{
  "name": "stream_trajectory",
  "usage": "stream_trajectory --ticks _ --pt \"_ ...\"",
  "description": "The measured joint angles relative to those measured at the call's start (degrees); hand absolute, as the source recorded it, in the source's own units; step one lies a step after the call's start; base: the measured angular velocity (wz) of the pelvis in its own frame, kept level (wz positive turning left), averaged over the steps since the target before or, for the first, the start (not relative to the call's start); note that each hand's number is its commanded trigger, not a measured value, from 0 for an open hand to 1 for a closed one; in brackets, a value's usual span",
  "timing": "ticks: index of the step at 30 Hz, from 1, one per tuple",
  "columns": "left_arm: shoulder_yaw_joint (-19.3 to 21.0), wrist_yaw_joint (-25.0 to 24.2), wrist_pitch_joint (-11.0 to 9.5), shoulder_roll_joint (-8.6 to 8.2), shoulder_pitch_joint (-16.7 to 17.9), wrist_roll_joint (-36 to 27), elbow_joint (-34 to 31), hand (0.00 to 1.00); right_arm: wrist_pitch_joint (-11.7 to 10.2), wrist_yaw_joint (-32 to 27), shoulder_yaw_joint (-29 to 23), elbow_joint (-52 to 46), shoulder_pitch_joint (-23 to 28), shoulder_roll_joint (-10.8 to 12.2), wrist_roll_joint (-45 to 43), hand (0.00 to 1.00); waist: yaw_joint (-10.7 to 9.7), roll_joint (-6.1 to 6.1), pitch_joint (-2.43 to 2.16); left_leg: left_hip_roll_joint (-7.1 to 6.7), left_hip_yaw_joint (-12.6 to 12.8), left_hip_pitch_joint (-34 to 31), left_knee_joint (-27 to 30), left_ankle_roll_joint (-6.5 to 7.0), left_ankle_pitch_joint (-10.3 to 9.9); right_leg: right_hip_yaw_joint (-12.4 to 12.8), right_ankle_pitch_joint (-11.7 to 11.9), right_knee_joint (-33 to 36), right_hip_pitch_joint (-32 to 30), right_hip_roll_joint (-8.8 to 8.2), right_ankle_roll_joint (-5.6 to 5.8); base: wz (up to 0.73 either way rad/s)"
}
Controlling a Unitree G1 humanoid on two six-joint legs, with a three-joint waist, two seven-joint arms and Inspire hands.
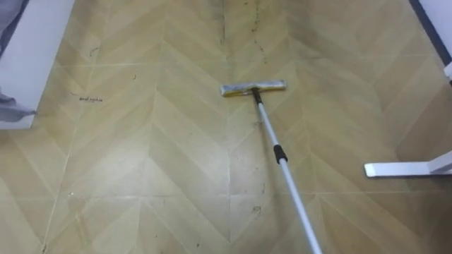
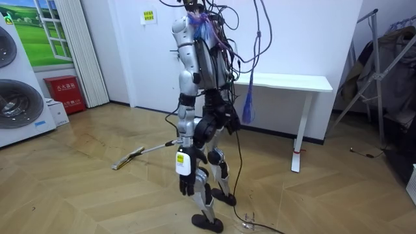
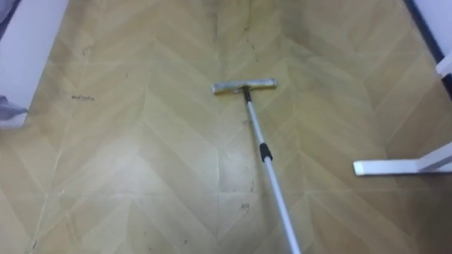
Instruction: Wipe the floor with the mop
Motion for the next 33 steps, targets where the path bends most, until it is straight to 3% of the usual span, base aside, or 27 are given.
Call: stream_trajectory --ticks 4,10,13,14,15,16,17,18,19,20,21,22,23,24,25,27,28,29,30,31,32,33 --pt "0.0 0.5 0.0 -0.14 -0.1 -0.3 0.3 0.0 -0.5 -1.3 1.3 0.1 0.0 0.0 4.3 1.0 0.4 0.22 0.07 0.11 -0.6 -7.0 6.2 -0.52 -0.9 0.0 -1.7 5.8 -6.6 -0.42 -0.78 0.08" --pt "-0.1 1.3 -0.2 -0.21 -0.3 -2.6 0.2 0.0 -2.1 -2.5 3.9 0.2 0.8 -0.2 9.1 1.0 1.5 0.39 -0.01 0.56 -2.0 -16.7 18.2 -1.57 -4.0 -1.0 -5.9 16.9 -14.6 -0.92 -2.21 0.12" --pt "-2.2 2.1 -0.3 -0.14 -0.3 -6.6 0.2 0.0 -2.1 -3.1 5.3 0.4 0.7 -0.3 11.1 1.0 3.1 0.52 -0.1 1.17 -2.0 -19.8 23.2 -2.21 -4.8 -2.7 -8.1 21.5 -17.1 -1.68 -3.83 0.18" --pt "-3.5 2.6 -0.4 -0.06 -0.2 -8.8 0.2 0.0 -2.2 -3.3 5.2 0.8 0.1 -0.3 11.0 1.0 3.1 0.46 -0.15 1.41 -1.9 -21.3 25.9 -2.29 -4.8 -2.9 -9.3 23.5 -18.0 -1.83 -3.6 0.08" --pt "-4.4 2.8 -0.5 -0.02 0.1 -10.6 0.3 0.0 -2.3 -3.5 5.2 2.0 -1.5 -0.5 10.9 1.0 3.5 0.3 -0.02 2.14 -1.6 -23.7 33.5 -3.01 -4.0 -3.1 -10.4 26.1 -18.8 -1.85 -4.44 -0.1" --pt "-4.7 3.1 -0.6 -0.01 0.5 -11.3 0.2 0.0 -2.1 -3.5 5.2 2.5 -2.5 -0.7 10.7 1.0 4.3 0.07 0.0 2.25 -1.5 -24.9 38.2 -3.11 -3.2 -2.8 -11.1 27.6 -19.1 -1.85 -4.87 -0.47" --pt "-5.9 3.6 -1.0 -0.05 1.0 -13.1 0.3 0.0 -2.0 -3.2 5.3 3.3 -4.6 -1.7 10.2 1.0 5.8 0.01 0.0 2.3 -1.8 -27.7 45.4 -2.21 0.7 -2.1 -11.9 30.3 -19.9 -1.29 -5.28 -0.59" --pt "-7.0 4.1 -1.7 0.13 1.0 -15.7 0.5 0.0 -1.7 -3.1 5.2 4.0 -7.5 -2.7 9.1 1.0 6.9 -0.49 0.28 2.34 -2.0 -31.5 50.1 -3.05 7.5 -0.9 -12.5 32.1 -20.8 -0.77 -5.39 -0.52" --pt "-7.9 4.5 -2.2 0.29 0.9 -17.5 0.5 0.0 -1.4 -3.1 5.2 4.0 -9.0 -3.2 8.7 1.0 7.4 -1.3 0.72 2.37 -2.0 -33.2 52.6 -3.31 11.3 -0.1 -12.6 32.6 -21.1 -0.34 -5.23 -0.44" --pt "-9.2 4.7 -2.9 0.59 1.1 -20.8 0.5 0.0 -1.4 -2.9 5.2 4.0 -12.6 -4.6 8.2 1.0 8.5 -1.52 0.69 2.32 -1.3 -37.5 59.3 -4.74 15.9 1.4 -12.9 33.9 -21.8 0.36 -5.33 -0.47" --pt "-10.2 4.7 -3.4 1.19 1.0 -22.3 0.4 0.0 -1.9 -2.2 5.8 4.1 -16.4 -5.7 8.2 1.0 9.4 -2.23 0.92 2.47 -0.1 -41.4 65.7 -3.43 14.5 2.5 -13.4 35.3 -22.7 0.43 -5.46 -0.48" --pt "-10.0 4.7 -3.5 1.38 0.9 -22.4 0.4 0.0 -2.4 -1.7 5.8 4.3 -18.1 -6.2 8.3 1.0 9.7 -2.1 1.0 2.46 0.3 -42.8 67.1 -2.72 13.4 2.6 -13.5 35.6 -22.7 0.46 -5.4 -0.38" --pt "-10.1 4.7 -4.2 2.02 0.8 -22.7 0.5 0.0 -3.5 -0.9 6.3 4.4 -20.2 -6.9 8.8 1.0 10.9 -2.49 1.2 2.54 1.1 -43.7 65.1 -1.98 11.0 2.9 -13.6 35.7 -22.5 0.58 -5.23 -0.17" --pt "-9.9 4.5 -5.1 2.82 0.6 -22.1 0.6 0.0 -3.9 -0.4 7.3 4.0 -21.4 -6.9 9.8 1.0 11.4 -3.02 1.07 2.39 1.9 -42.3 57.5 -1.83 8.5 3.5 -14.1 35.6 -22.4 0.55 -4.51 -0.06" --pt "-9.9 4.3 -5.3 3.1 0.4 -21.8 0.8 0.0 -3.9 0.0 8.0 3.9 -22.0 -7.0 10.8 1.0 11.5 -3.06 1.0 2.27 2.1 -41.0 52.1 -1.88 7.4 3.5 -14.3 35.4 -22.2 0.59 -4.17 0.13" --pt "-9.9 2.6 -5.5 3.71 -0.1 -21.2 1.4 0.0 -4.0 1.2 9.0 3.9 -21.6 -7.7 14.6 1.0 11.3 -1.63 0.76 2.23 2.1 -33.0 30.6 -1.51 4.2 2.4 -15.1 33.9 -20.6 0.56 -2.77 0.26" --pt "-9.9 2.1 -5.4 3.82 -0.2 -20.8 1.4 0.0 -4.0 1.3 9.0 4.0 -20.8 -7.9 15.6 1.0 11.2 -1.31 0.69 2.14 2.3 -31.5 27.6 -0.47 1.8 2.3 -15.5 33.7 -20.1 0.4 -2.39 0.48" --pt "-9.9 1.3 -5.2 3.91 -1.2 -19.7 1.7 0.0 -4.3 1.5 8.8 4.2 -18.6 -8.3 17.1 1.0 10.5 -0.77 0.46 0.84 3.1 -30.6 26.3 1.89 -0.2 2.2 -16.1 32.9 -18.9 -0.79 -1.41 0.63" --pt "-10.0 0.2 -5.0 3.71 -2.1 -19.2 2.3 0.0 -4.3 2.0 8.1 5.8 -16.4 -9.2 17.7 1.0 10.2 -0.39 0.14 0.01 4.2 -29.5 25.1 3.58 -1.5 1.8 -15.8 31.3 -17.3 -2.28 -0.22 0.66" --pt "-10.0 -0.2 -5.0 3.61 -2.4 -18.9 2.3 0.0 -4.2 2.2 7.8 7.1 -15.4 -9.7 17.7 1.0 9.9 -0.13 -0.05 -0.53 4.7 -28.7 24.6 4.56 -2.2 2.1 -15.6 30.9 -16.6 -2.86 0.16 0.6" --pt "-10.0 -0.5 -4.9 3.59 -2.4 -18.2 2.3 0.0 -4.1 2.2 7.9 9.0 -13.7 -11.1 17.2 1.0 8.9 0.35 0.04 -2.15 5.5 -27.6 24.7 6.1 -3.9 4.5 -14.4 34.2 -16.9 -3.65 0.95 0.55" --pt "-10.1 -0.4 -4.9 3.53 -2.7 -17.6 1.9 0.0 -3.9 1.4 8.2 9.1 -10.5 -12.5 17.1 1.0 8.0 1.8 -0.08 -3.16 5.4 -26.8 26.6 7.36 -6.2 6.7 -8.5 41.5 -19.8 -3.92 1.84 0.49"
